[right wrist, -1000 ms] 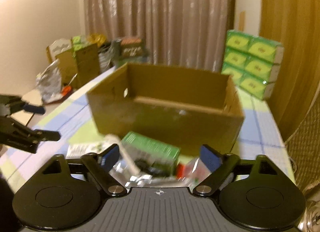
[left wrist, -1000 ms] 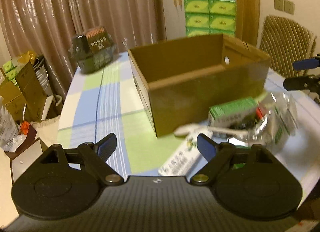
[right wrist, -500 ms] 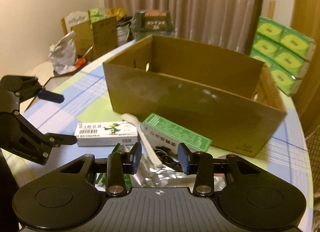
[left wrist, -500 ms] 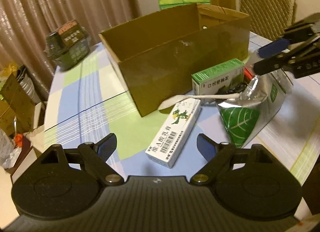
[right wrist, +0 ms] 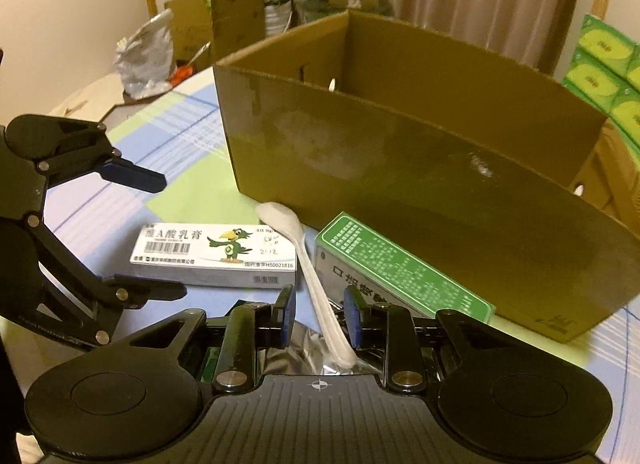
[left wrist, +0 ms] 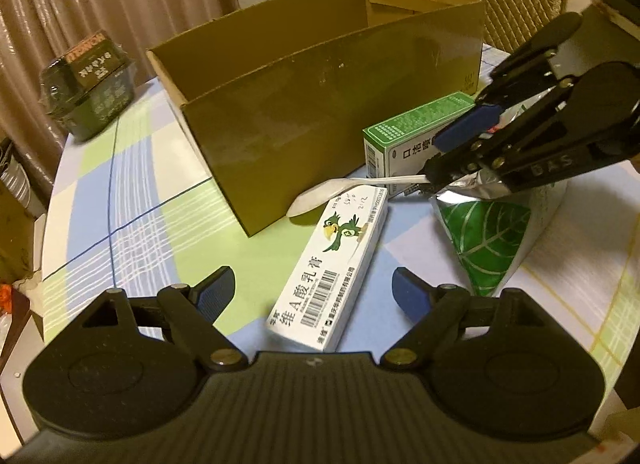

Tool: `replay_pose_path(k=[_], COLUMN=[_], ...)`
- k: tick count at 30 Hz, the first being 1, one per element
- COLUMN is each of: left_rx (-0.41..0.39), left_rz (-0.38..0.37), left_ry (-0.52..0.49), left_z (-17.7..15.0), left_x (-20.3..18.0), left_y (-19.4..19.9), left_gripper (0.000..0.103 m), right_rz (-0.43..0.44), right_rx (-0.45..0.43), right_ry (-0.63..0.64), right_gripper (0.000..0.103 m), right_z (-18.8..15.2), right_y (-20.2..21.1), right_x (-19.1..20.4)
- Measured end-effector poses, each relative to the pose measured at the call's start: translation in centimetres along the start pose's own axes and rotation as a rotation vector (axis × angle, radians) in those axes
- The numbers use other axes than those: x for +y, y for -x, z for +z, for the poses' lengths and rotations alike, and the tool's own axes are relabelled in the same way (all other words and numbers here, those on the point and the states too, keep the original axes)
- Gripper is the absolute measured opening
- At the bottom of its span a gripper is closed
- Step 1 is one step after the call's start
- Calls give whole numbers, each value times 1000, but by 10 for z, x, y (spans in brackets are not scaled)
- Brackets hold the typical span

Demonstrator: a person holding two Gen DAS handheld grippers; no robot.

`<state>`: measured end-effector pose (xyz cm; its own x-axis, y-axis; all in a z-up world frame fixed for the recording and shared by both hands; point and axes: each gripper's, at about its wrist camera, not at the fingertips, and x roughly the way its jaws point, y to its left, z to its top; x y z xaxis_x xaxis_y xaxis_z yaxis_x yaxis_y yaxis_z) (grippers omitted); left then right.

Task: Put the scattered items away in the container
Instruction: 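Grasp the white spoon with the right gripper while the left gripper grasps the vitamin A box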

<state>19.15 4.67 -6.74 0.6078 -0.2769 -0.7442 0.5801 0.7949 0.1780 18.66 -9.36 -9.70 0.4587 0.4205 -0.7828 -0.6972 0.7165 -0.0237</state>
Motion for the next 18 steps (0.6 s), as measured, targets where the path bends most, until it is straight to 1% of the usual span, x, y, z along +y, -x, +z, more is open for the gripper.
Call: replay_pose_path(k=[2,5,7,8,9,10,11,13,15,16,17,18], left_rx=[4,3,2,2,4,7,12,19,27,30,34,35], left_rz=[-17,-35,-45,-50,-57,-64,-70,-79,-87,-90,-93,-96], left_ry=[-3,-2,4,12,20,22,21,18,27,33,39,43], left_z=[0,1,1,1,1,1,1,0,-1,-1,-1,-1], left_x=[2,3,5,6,7,7,7,5,3,3,2,2], left_y=[-6,-13,-16,-18,-20,-22,-24,-26,-26,-27,-27,-26], left_gripper=[78,78,77,75,74,73,73,66,57,47,43,42], right_rz=[0,6,5,1,-2,0,2,-1,1,0,-2,-3], right_rx=[12,24,35,41,43,44,43,42,38,36,34,30], right_ry=[8,10,21,30,37,38,37,46,53,59,68,72], right_gripper=[23,22,19,18,15,9,6,4,4,3,3,2], right_z=[2,4,4,5,5,5,6,6,5,4,5,4], right_y=[-6,-13,-16,-18,-19,-20,-20,-19,-17,-16,-15,-13], right_x=[-1,-2,-1,-1,0,0,0,0,1,2,4,6])
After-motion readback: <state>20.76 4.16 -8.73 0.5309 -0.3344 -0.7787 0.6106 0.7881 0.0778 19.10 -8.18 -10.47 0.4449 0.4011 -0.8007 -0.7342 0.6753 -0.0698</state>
